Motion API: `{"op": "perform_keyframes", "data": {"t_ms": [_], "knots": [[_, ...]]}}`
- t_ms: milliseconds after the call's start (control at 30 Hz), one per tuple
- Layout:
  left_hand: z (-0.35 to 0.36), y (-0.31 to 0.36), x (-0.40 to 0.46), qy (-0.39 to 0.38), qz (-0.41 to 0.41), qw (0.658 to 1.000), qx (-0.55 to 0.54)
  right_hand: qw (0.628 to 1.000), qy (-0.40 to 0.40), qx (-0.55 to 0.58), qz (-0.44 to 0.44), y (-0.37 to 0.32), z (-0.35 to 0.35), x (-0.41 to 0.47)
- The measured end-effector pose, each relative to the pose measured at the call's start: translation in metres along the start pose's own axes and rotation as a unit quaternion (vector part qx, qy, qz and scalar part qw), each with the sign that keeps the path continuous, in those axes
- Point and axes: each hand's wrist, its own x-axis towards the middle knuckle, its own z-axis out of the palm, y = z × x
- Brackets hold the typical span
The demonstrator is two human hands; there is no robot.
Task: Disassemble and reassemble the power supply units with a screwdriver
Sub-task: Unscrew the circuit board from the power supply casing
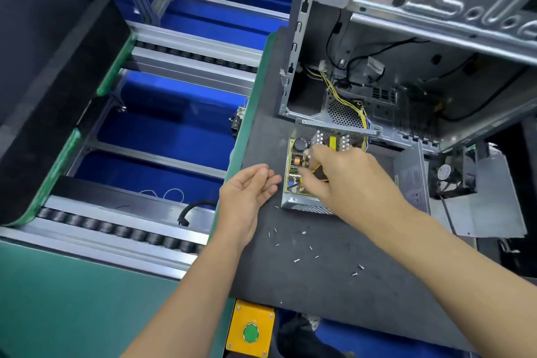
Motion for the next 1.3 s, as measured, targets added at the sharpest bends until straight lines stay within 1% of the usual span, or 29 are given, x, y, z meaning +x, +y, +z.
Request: {"op": "perform_keyframes", "data": {"t_ms": [33,100,167,233,333,400,567,667,867,1067,1167,1300], "knots": [[0.001,0.0,0.002,-0.002,-0.004,1.0,-0.005,0.999,0.03,0.033,0.022,0.003,-0.002,-0.002],[0.002,0.001,0.005,-0.007,-0.011,1.0,-0.013,0.981,0.088,0.135,0.108,0.015,-0.008,-0.006],[0.004,0.002,0.008,-0.014,-0.019,1.0,-0.015,0.941,0.109,0.252,0.199,0.028,-0.012,-0.006],[0.007,0.003,0.01,-0.027,-0.025,0.999,-0.012,0.896,0.105,0.338,0.267,0.039,-0.011,-0.005],[0.013,0.004,0.013,-0.055,-0.032,0.998,-0.021,0.846,0.103,0.422,0.309,0.044,-0.004,-0.006],[0.017,0.005,0.013,-0.07,-0.034,0.996,-0.033,0.829,0.104,0.451,0.314,0.043,0.0,-0.006],[0.02,0.007,0.013,-0.084,-0.031,0.994,-0.069,0.815,0.101,0.481,0.307,0.039,0.004,-0.004],[0.02,0.008,0.013,-0.083,-0.026,0.994,-0.073,0.814,0.1,0.483,0.307,0.039,0.004,-0.004],[0.019,0.008,0.012,-0.084,-0.02,0.995,-0.054,0.818,0.091,0.479,0.306,0.04,0.007,-0.004],[0.016,0.007,0.012,-0.086,-0.001,0.996,-0.018,0.838,0.087,0.451,0.296,0.039,0.005,-0.004],[0.015,0.006,0.013,-0.083,0.0,0.996,-0.006,0.843,0.067,0.447,0.29,0.039,0.002,-0.002],[0.015,0.01,0.016,-0.09,0.002,0.996,0.003,0.835,0.047,0.459,0.301,0.042,0.002,0.001]]}}
